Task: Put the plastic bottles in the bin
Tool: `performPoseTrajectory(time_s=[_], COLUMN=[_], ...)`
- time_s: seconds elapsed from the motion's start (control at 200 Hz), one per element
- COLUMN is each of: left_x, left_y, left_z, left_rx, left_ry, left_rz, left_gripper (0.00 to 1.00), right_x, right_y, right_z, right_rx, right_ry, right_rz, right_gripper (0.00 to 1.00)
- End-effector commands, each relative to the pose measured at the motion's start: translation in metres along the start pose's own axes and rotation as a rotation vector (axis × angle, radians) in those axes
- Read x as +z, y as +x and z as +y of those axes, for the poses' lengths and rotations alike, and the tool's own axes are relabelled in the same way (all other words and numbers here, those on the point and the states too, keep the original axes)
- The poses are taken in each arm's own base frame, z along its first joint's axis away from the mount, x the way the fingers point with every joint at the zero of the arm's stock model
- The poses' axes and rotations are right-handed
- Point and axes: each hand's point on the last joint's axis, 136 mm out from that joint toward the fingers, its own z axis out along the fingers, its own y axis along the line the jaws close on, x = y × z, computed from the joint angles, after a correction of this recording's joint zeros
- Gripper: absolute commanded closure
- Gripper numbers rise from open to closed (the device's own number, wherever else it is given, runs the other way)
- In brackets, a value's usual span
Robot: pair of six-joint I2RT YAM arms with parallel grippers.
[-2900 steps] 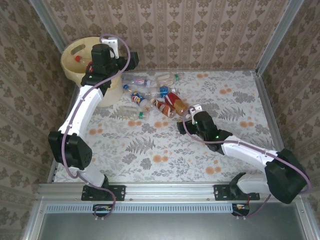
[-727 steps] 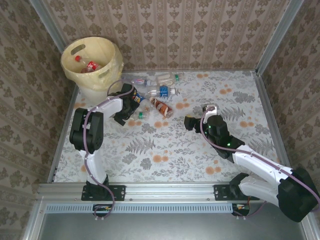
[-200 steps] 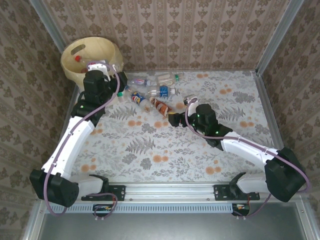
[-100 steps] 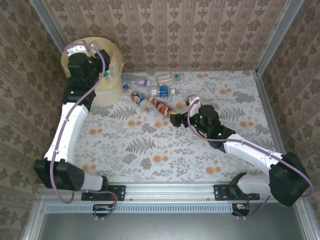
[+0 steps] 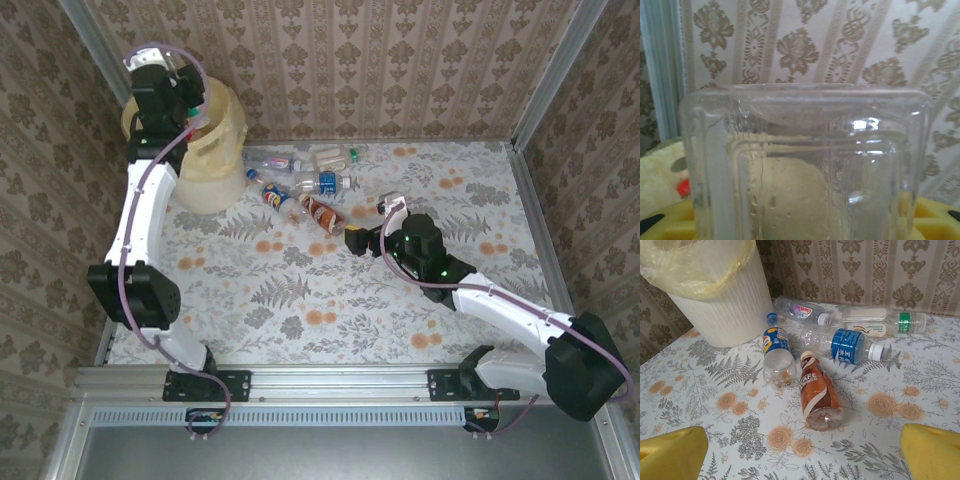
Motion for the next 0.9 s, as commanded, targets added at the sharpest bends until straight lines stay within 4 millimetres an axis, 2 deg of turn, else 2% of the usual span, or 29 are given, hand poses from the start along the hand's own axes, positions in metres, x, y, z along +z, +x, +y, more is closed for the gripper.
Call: performPoseTrajectory(time_s=[0.0, 0.17, 0.325, 0.37, 0.48, 0.53, 0.58, 0.735, 0.895], left_x=[0.013, 0.041, 0.056, 0.058, 0.063, 0.064, 0.064, 0.058, 0.055], left_y=[-0.004, 0.011, 0.052, 0.064, 0.085, 0.085, 0.082, 0.068, 0.066], left_z=[0.02, 0.041, 0.053, 0.057, 0.06, 0.063, 0.063, 0.063, 0.058], left_rx=[0.058, 0.078, 0.059, 0.042, 0.013, 0.009, 0.002, -0.015, -0.017], left_ry=[-0.061, -0.08, -0.111, -0.125, -0.144, -0.15, -0.148, -0.162, -0.136], left_rz=[0.004, 0.079, 0.223, 0.265, 0.338, 0.356, 0.364, 0.337, 0.341], left_gripper=[0.56, 0.55, 0.53, 0.48, 0.27, 0.17, 0.13, 0.07, 0.04], right_x=[-0.006, -0.009, -0.013, -0.014, -0.017, -0.018, -0.019, -0.019, -0.02], right_y=[-0.001, 0.0, -0.002, -0.003, -0.005, -0.005, -0.005, -0.003, -0.003], right_z=[-0.004, -0.006, -0.008, -0.009, -0.01, -0.01, -0.01, -0.011, -0.012], right_rx=[-0.001, 0.002, 0.012, 0.011, 0.002, -0.001, -0.002, 0.008, 0.015], right_ry=[0.026, 0.037, 0.05, 0.054, 0.061, 0.062, 0.062, 0.068, 0.071], right_rz=[-0.008, -0.005, -0.016, -0.017, -0.019, -0.019, -0.019, -0.015, -0.014], right_gripper=[0.0, 0.0, 0.0, 0.0, 0.0, 0.0, 0.0, 0.0, 0.0])
